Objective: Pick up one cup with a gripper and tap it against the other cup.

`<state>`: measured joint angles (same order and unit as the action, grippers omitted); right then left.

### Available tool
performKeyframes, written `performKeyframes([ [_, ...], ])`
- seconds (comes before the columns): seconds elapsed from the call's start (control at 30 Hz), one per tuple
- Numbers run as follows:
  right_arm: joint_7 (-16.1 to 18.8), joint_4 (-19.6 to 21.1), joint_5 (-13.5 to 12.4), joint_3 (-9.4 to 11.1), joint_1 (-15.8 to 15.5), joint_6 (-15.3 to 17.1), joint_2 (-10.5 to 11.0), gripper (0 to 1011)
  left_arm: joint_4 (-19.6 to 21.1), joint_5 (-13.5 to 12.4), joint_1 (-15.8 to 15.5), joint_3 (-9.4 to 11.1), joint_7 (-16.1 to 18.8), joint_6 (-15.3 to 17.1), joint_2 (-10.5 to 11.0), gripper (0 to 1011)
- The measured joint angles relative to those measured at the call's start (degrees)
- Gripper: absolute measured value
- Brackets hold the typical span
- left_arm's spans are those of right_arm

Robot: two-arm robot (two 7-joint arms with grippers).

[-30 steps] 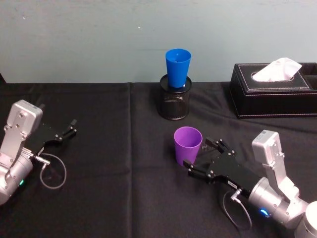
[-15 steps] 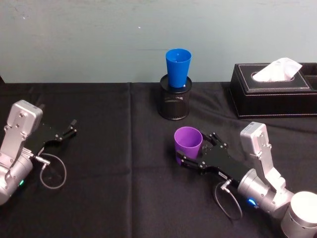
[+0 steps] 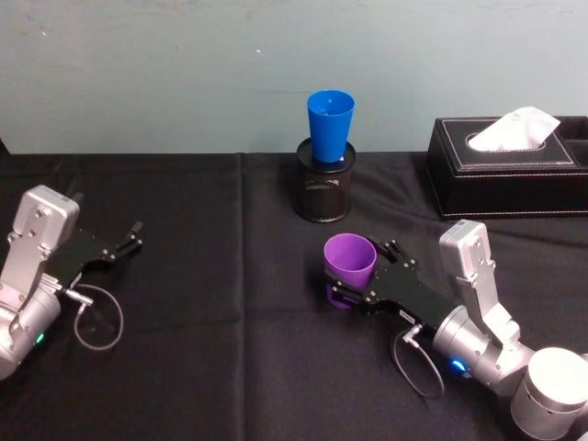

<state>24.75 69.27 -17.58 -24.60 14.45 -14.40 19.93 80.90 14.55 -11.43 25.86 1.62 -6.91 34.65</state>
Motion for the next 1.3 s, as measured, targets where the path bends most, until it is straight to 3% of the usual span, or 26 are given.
performKeyframes([
  [0.67, 1.68, -1.31, 1.05, 1.59, 0.52, -0.07, -2.41, 1003, 0.00, 0.00, 0.00, 0.00, 0.00, 0.00, 0.00, 1000],
  [1.0, 1.63, -1.30, 1.00, 1.49, 0.52, -0.07, -2.28, 802, 0.00, 0.00, 0.00, 0.00, 0.00, 0.00, 0.00, 1000],
  [1.3, 1.60, -0.98, 0.99, 1.46, 0.46, 0.02, -2.16, 751, 0.00, 0.00, 0.00, 0.00, 0.00, 0.00, 0.00, 1000],
])
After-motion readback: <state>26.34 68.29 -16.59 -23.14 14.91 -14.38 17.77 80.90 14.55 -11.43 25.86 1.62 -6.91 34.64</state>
